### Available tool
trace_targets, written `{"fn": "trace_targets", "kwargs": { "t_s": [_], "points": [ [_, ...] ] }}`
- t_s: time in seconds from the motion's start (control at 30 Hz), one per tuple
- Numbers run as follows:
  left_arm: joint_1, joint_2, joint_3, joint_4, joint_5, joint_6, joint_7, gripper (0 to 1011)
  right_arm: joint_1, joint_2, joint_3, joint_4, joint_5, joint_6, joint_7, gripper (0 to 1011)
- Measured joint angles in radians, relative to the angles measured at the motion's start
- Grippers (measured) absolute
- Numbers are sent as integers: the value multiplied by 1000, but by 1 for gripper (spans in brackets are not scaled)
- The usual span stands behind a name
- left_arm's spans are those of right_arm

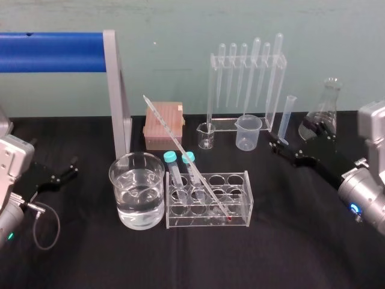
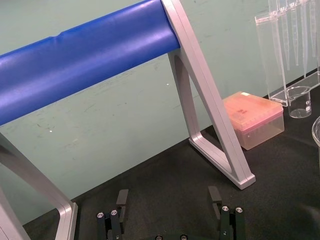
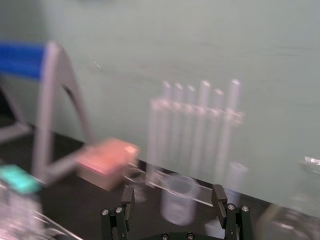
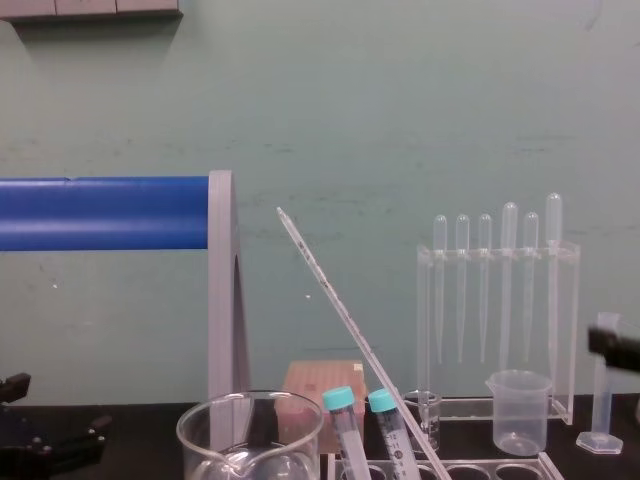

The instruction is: Hold the thermometer with one hand and immerse one end into the beaker, then reinsert it into the test tube rack.

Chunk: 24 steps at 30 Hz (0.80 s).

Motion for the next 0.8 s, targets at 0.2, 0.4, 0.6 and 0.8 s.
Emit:
{"fn": "trace_targets", "kwargs": {
  "t_s": [0.2, 0.4, 0.6, 0.8],
  "points": [
    [0, 0, 0, 0, 0, 0, 0, 1008, -16, 22, 35, -112, 181, 125, 172, 1002],
    [0, 0, 0, 0, 0, 0, 0, 1008, 33, 45, -8, -162, 233, 219, 334, 1003],
    [0, 0, 0, 0, 0, 0, 0, 1008, 130, 52, -95, -150, 223, 254, 453, 1003],
    [0, 0, 0, 0, 0, 0, 0, 1008, 246, 11, -185, -69, 173, 264, 509, 1003]
  ]
}}
